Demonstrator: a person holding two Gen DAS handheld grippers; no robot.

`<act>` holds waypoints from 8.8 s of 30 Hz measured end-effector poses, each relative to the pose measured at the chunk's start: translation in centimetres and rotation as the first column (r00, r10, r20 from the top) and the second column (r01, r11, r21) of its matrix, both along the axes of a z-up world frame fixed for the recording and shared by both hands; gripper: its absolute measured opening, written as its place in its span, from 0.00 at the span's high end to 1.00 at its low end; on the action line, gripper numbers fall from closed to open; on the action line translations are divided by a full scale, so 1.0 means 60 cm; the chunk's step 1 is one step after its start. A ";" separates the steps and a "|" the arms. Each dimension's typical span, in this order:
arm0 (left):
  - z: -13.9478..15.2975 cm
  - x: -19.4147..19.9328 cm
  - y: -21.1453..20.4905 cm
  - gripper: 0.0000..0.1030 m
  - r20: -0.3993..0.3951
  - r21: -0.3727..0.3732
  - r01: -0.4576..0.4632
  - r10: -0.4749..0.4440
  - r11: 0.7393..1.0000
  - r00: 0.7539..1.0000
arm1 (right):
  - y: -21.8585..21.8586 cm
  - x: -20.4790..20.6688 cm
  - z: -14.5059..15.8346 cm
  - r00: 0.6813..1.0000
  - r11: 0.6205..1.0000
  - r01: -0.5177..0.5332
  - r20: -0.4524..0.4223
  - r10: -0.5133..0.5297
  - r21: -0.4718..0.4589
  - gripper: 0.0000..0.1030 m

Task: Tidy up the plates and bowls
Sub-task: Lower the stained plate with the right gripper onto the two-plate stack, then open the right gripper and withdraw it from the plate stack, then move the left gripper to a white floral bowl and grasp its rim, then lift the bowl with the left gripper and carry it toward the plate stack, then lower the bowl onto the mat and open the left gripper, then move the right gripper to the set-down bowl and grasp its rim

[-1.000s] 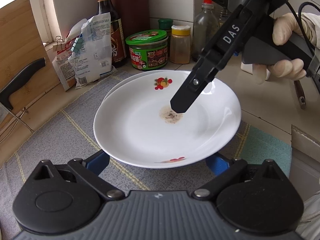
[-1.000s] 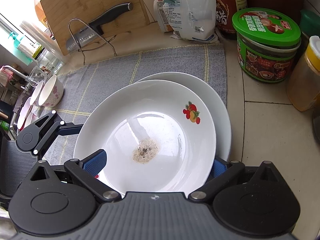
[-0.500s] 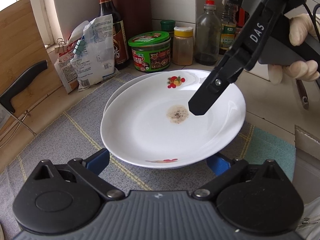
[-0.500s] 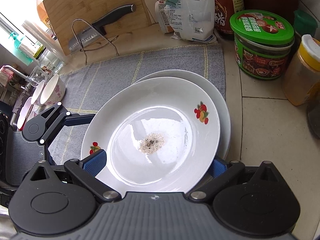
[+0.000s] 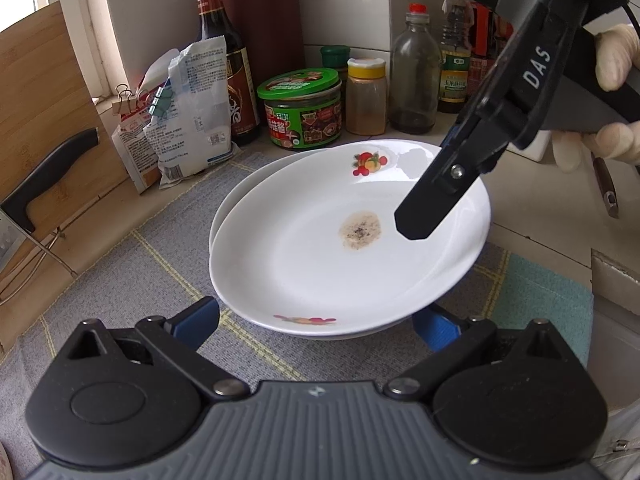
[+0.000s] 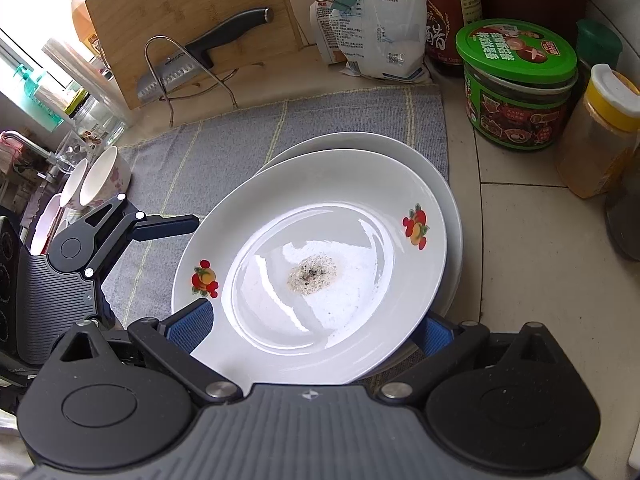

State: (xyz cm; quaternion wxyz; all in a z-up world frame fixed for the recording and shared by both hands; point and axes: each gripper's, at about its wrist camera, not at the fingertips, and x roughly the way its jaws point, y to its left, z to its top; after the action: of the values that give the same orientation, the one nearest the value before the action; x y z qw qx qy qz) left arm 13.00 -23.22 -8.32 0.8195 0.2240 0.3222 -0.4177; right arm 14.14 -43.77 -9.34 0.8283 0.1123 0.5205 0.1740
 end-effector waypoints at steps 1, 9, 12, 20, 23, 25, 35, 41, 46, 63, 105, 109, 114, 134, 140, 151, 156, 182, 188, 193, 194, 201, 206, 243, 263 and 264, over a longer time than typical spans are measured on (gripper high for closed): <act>-0.001 0.000 0.001 0.01 -0.004 -0.004 -0.003 0.003 1.000 1.000 | 0.001 -0.001 0.000 1.000 1.000 0.003 -0.002 -0.003 -0.003 0.00; -0.002 0.001 0.004 0.01 -0.023 -0.017 -0.014 0.014 1.000 1.000 | 0.012 -0.008 0.001 1.000 0.999 0.010 -0.011 -0.010 -0.036 0.00; -0.001 -0.001 0.003 0.01 -0.020 -0.022 -0.012 0.012 1.000 1.000 | 0.016 -0.012 0.001 1.000 0.998 0.019 -0.011 -0.020 -0.052 0.00; 0.003 -0.005 0.010 0.01 -0.016 -0.029 -0.030 0.030 0.999 0.999 | 0.030 -0.014 0.000 1.000 0.995 0.007 -0.012 -0.008 -0.104 0.00; 0.005 -0.008 0.016 0.01 -0.011 -0.036 -0.032 0.032 0.999 0.999 | 0.040 -0.015 0.000 1.000 0.991 -0.009 -0.019 0.007 -0.137 0.00; 0.005 -0.011 0.019 0.01 -0.006 -0.033 -0.034 0.034 0.999 0.999 | 0.042 -0.017 -0.001 1.000 0.989 -0.012 -0.025 0.009 -0.144 0.00; 0.035 -0.013 0.043 0.01 0.051 -0.115 -0.113 0.119 0.987 0.992 | 0.057 -0.046 0.026 0.995 0.975 -0.006 0.100 0.029 -0.223 0.00; 0.053 -0.018 0.070 0.01 0.108 -0.159 -0.211 0.230 0.964 0.967 | 0.086 -0.055 0.044 0.962 0.955 0.004 0.260 0.076 -0.297 0.00; 0.062 -0.027 0.098 0.01 0.123 -0.171 -0.323 0.345 0.931 0.931 | 0.106 -0.050 0.044 0.939 0.945 0.012 0.328 0.102 -0.328 0.00; 0.081 -0.094 0.258 0.01 0.139 -0.189 -0.541 0.568 0.820 0.811 | 0.257 -0.071 0.047 0.812 0.908 -0.128 0.484 0.326 -0.398 0.00; -0.009 0.023 0.679 0.24 -0.133 -0.016 -0.541 0.535 0.841 0.834 | 0.780 -0.082 -0.073 0.701 0.805 -0.412 0.416 0.580 -0.428 0.00; -0.010 0.023 0.676 0.32 -0.151 -0.017 -0.518 0.510 0.855 0.847 | 0.788 -0.083 -0.073 0.686 0.795 -0.426 0.419 0.595 -0.432 0.07; -0.014 0.028 0.673 0.44 -0.172 -0.015 -0.499 0.489 0.867 0.855 | 0.796 -0.085 -0.072 0.672 0.787 -0.435 0.424 0.607 -0.438 0.15; -0.011 0.036 0.672 0.50 -0.196 -0.033 -0.480 0.466 0.876 0.863 | 0.799 -0.088 -0.070 0.681 0.795 -0.433 0.423 0.597 -0.425 0.21; -0.002 0.030 0.666 0.50 -0.189 -0.030 -0.472 0.459 0.881 0.868 | 0.793 -0.095 -0.058 0.682 0.797 -0.433 0.425 0.595 -0.421 0.21; 0.016 0.024 0.624 0.50 -0.183 -0.045 -0.419 0.405 0.907 0.896 | 0.760 -0.118 -0.040 0.705 0.816 -0.392 0.432 0.563 -0.425 0.21; 0.018 0.023 0.591 0.50 -0.182 -0.048 -0.372 0.359 0.927 0.916 | 0.733 -0.127 -0.038 0.732 0.834 -0.354 0.430 0.529 -0.423 0.21; 0.007 0.028 0.414 0.50 -0.198 -0.057 -0.141 0.128 0.988 0.972 | 0.591 -0.170 -0.047 0.844 0.885 -0.150 0.409 0.346 -0.440 0.21; 0.000 0.029 0.395 0.50 -0.204 -0.052 -0.114 0.101 0.992 0.974 | 0.571 -0.170 -0.052 0.861 0.891 -0.127 0.397 0.317 -0.436 0.21; -0.005 0.031 0.386 0.50 -0.210 -0.047 -0.106 0.094 0.993 0.973 | 0.563 -0.170 -0.059 0.872 0.895 -0.118 0.386 0.300 -0.430 0.21; -0.006 0.032 0.385 0.50 -0.211 -0.046 -0.105 0.093 0.993 0.973 | 0.562 -0.170 -0.060 0.874 0.895 -0.117 0.384 0.299 -0.430 0.21; -0.009 0.033 0.381 0.50 -0.215 -0.049 -0.111 0.098 0.993 0.972 | 0.558 -0.166 -0.066 0.883 0.899 -0.113 0.373 0.287 -0.423 0.21; -0.007 0.032 0.380 0.50 -0.218 -0.056 -0.115 0.100 0.992 0.971 | 0.556 -0.165 -0.069 0.888 0.904 -0.111 0.367 0.277 -0.413 0.21; 0.001 -0.013 0.521 0.05 0.114 -0.084 -0.550 0.556 0.831 0.823 | 0.543 -0.124 -0.008 0.881 0.939 -0.113 0.404 0.246 -0.325 0.00; -0.027 0.061 0.522 0.05 0.133 -0.122 -0.574 0.586 0.810 0.799 | 0.594 0.073 0.039 0.880 0.934 -0.274 0.333 0.339 -0.229 0.00; -0.028 0.063 0.519 0.05 0.132 -0.121 -0.571 0.583 0.812 0.801 | 0.595 0.083 0.039 0.880 0.934 -0.280 0.330 0.342 -0.223 0.00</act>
State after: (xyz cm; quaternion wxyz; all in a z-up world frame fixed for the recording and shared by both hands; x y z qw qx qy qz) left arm 16.80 7.90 -10.01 0.9389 0.1178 0.2913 -0.1404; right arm 19.10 -8.10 -7.00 0.8778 -0.0777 0.3822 0.2782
